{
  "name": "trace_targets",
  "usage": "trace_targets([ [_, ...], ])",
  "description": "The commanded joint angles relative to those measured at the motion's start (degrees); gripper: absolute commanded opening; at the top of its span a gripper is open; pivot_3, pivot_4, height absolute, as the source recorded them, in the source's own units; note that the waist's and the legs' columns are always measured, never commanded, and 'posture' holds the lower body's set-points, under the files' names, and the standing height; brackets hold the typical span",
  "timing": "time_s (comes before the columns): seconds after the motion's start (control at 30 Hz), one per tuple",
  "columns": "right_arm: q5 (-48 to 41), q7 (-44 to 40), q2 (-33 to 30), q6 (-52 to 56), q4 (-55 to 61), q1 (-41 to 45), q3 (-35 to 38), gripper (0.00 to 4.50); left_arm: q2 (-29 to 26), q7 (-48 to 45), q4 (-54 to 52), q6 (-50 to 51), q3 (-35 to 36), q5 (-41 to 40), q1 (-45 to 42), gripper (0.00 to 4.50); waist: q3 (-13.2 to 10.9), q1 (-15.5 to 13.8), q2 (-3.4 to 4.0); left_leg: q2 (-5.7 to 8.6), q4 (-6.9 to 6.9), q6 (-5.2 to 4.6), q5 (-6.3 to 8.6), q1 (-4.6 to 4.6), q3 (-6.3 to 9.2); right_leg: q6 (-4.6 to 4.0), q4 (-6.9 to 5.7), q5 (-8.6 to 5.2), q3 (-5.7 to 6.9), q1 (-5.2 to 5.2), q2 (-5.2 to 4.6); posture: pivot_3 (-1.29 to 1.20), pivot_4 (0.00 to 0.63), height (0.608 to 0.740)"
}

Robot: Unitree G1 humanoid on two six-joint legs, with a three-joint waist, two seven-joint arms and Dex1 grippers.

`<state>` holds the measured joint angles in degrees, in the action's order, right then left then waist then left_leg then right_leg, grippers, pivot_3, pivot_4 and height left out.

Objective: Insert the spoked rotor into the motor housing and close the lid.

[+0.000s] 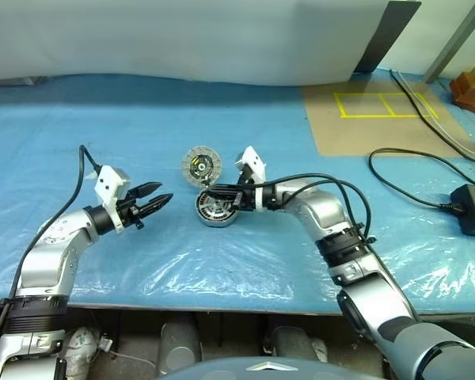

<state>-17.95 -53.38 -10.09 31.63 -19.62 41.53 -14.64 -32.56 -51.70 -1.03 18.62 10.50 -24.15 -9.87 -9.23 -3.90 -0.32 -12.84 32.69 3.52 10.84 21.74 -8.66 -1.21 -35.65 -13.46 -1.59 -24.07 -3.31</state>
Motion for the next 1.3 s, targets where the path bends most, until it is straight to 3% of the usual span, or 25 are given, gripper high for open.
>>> trace_targets([
  [0.03,1.2,-0.1,0.5,-2.9,-3.8,2.6,1.1,0.00,0.2,1.2,-2.2,-0.9,0.4,-0.2,1.0,2.29,0.0,0.0,0.00,-0.02,-0.02,0.00,0.00,0.00,0.01,0.10,-0.01,0.06,0.01,-0.02,0.02,0.00,0.150,0.740],
  [0.13,6.4,-0.3,-0.8,-5.6,-10.7,1.7,-2.4,0.00,0.7,2.0,-2.6,-0.9,-0.3,0.1,1.0,2.29,0.0,-0.1,-0.02,-0.06,-0.08,0.00,0.00,-0.01,0.03,0.10,-0.01,0.06,0.06,-0.01,0.06,0.00,0.150,0.740],
  [0.27,7.6,-4.3,-2.4,-5.0,-9.3,-0.5,-4.7,0.00,1.3,3.3,0.3,-2.2,-1.0,1.4,-1.1,2.29,0.0,0.0,-0.07,-0.01,-0.04,0.00,0.00,-0.07,0.02,0.11,-0.01,0.06,0.05,0.07,0.01,0.00,0.150,0.740],
  [0.4,7.5,-2.8,-1.8,-5.6,-8.7,-0.5,-2.8,0.00,2.0,5.0,11.3,-7.5,-2.0,5.2,-8.3,2.29,0.0,0.0,-0.06,-0.04,-0.05,0.00,0.00,-0.36,0.03,-0.09,-0.08,-0.06,0.01,0.25,0.03,0.00,0.150,0.740],
  [0.53,1.6,-4.1,-1.1,-3.0,-3.2,0.5,3.0,0.00,3.6,4.1,21.7,-11.3,-3.1,6.7,-16.8,2.29,0.0,0.0,-0.07,0.01,0.03,-0.01,0.00,-0.40,0.00,-0.10,-0.06,-0.06,-0.08,0.33,0.01,0.00,0.150,0.740],
  [0.7,-5.3,-10.5,-6.4,6.5,10.3,-1.3,4.3,0.00,6.2,0.8,39.0,-16.9,-4.4,8.5,-28.0,2.29,0.0,-0.5,-0.06,0.01,0.04,-0.04,-0.03,-0.09,0.04,0.14,-0.05,0.09,0.00,0.10,0.03,0.00,0.150,0.740],
  [1.0,-5.6,-6.2,-14.0,11.4,18.9,-5.8,6.3,0.00,11.3,-3.3,64.6,-24.5,-5.5,13.0,-44.1,2.29,0.0,-1.7,-0.11,0.01,0.02,-0.01,-0.01,-0.02,0.10,0.17,-0.02,0.11,0.05,0.09,0.02,0.00,0.150,0.740],
  [1.3,-5.3,-0.7,-17.8,14.3,26.3,-12.7,6.6,0.00,12.8,-14.0,71.2,-27.0,-6.5,15.9,-52.7,2.29,-0.1,-2.0,-0.20,0.05,0.01,0.00,-0.01,0.03,0.13,0.24,0.06,0.15,0.03,0.09,0.01,0.00,0.150,0.740],
])
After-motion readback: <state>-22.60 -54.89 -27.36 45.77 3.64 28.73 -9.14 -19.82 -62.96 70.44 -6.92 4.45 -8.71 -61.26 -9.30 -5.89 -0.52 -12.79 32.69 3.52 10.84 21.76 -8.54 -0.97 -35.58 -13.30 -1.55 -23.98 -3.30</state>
